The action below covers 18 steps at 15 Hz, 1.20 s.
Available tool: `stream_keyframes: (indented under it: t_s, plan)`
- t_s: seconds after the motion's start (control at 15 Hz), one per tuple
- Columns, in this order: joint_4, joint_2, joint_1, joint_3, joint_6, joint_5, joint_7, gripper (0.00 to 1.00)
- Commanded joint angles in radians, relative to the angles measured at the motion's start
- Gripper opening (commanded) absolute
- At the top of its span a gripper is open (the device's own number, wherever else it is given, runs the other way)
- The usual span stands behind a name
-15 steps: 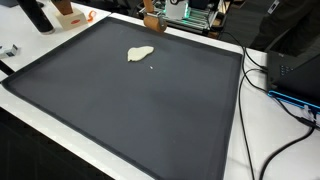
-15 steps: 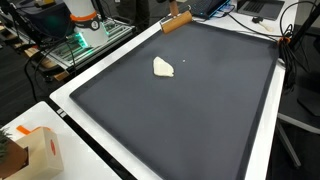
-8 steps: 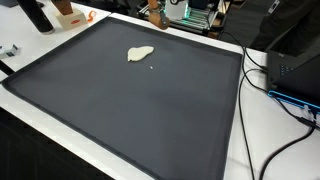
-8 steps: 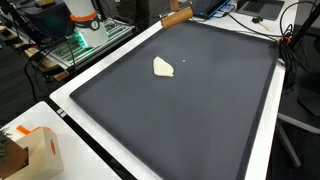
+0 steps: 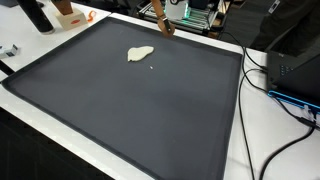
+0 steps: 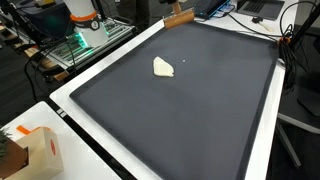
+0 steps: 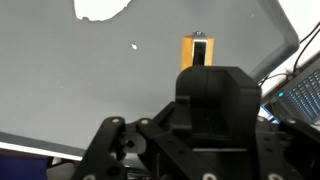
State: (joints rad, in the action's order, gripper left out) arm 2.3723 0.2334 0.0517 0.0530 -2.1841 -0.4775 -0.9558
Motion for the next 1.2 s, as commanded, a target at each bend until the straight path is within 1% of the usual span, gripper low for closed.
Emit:
stream_keyframes:
  t_s: [0.0,0.33,0.53,1.13]
  plan:
    - [0.024,-0.024,0.009,0.025,0.01,-0.126,0.062,0.21]
    - [0.049,-0.068,-0.013,0.028,-0.021,-0.269,0.112,0.21]
    - [0.055,-0.091,-0.025,0.023,-0.034,-0.312,0.122,0.21]
    - [0.061,-0.125,-0.05,0.016,-0.076,-0.271,0.211,0.21]
